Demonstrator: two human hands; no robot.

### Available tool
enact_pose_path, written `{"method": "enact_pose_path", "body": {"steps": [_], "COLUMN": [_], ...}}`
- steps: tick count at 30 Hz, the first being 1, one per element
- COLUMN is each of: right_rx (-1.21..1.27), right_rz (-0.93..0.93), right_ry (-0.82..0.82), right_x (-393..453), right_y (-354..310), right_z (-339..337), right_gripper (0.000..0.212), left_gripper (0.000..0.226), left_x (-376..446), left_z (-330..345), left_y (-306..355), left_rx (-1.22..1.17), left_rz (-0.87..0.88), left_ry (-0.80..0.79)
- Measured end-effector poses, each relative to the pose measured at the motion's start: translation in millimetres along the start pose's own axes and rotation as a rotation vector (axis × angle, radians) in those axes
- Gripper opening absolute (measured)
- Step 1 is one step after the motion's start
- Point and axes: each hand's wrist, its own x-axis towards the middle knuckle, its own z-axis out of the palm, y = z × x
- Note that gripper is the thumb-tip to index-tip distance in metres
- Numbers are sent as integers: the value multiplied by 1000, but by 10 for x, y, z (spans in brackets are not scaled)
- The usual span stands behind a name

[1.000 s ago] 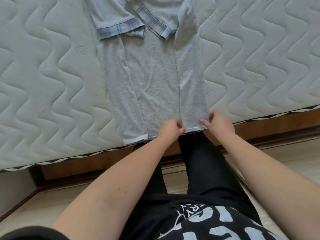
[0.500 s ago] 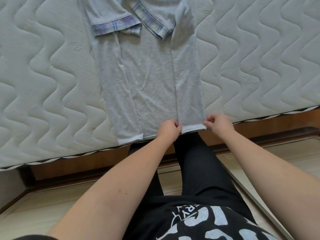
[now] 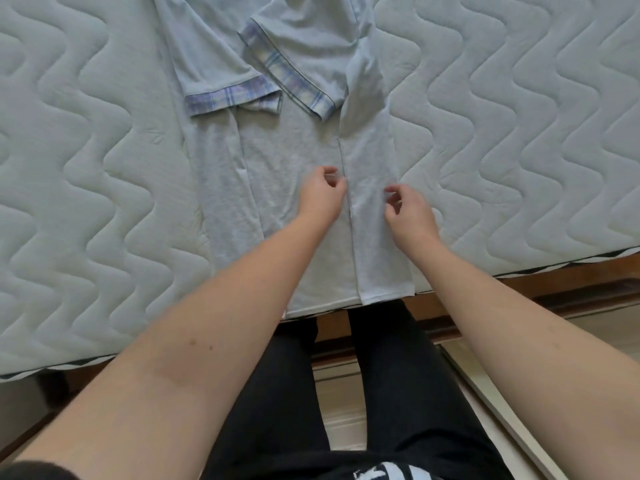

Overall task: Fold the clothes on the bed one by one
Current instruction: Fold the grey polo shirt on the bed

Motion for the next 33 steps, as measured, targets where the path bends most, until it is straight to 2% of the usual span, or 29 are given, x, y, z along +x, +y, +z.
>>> {"method": "enact_pose_path", "body": {"steps": [4, 8, 10, 12, 14, 17, 20, 23, 25, 27, 30, 33], "right_rx": [17, 18, -9, -115, -186, -186, -106, -12, 4, 21, 41, 17], "right_rz": [-53, 74, 161, 211, 225, 228, 171, 70, 26, 9, 5, -20], "right_ry": [54, 101, 70, 17, -21, -32, -20, 34, 61, 63, 63, 84], "right_x": [286, 501, 608, 691, 745, 806, 890, 1035, 1179, 1334, 1553, 1690], "right_y": [-192, -196, -174, -169, -177, -190, -249, -391, -517, -639, -820, -969], "right_z": [-86, -188, -234, -262, -275, -295, -308, -329, -356, -384, -416, -438], "right_gripper": [36, 45, 44, 34, 26, 25, 29, 32, 38, 41, 43, 46], "left_gripper": [35, 11, 11, 12, 12, 16, 20, 32, 30, 17, 14, 28], "left_x": [273, 378, 372, 344, 321, 343, 432, 584, 696, 789, 843, 833], "left_z": [63, 57, 31, 9, -13, -28, -47, -83, -103, -119, -158, -211], "left_y": [280, 336, 286, 231, 196, 199, 291, 462, 572, 624, 642, 620], "left_rx": [-138, 95, 141, 159, 227, 312, 242, 24, -57, -44, -2, -94], "left_rz": [-151, -113, -88, -88, -81, -89, -115, -134, -158, -158, -166, -188], "left_ry": [-91, -65, -37, -14, -11, -15, 36, 64, 57, 76, 108, 215]}}
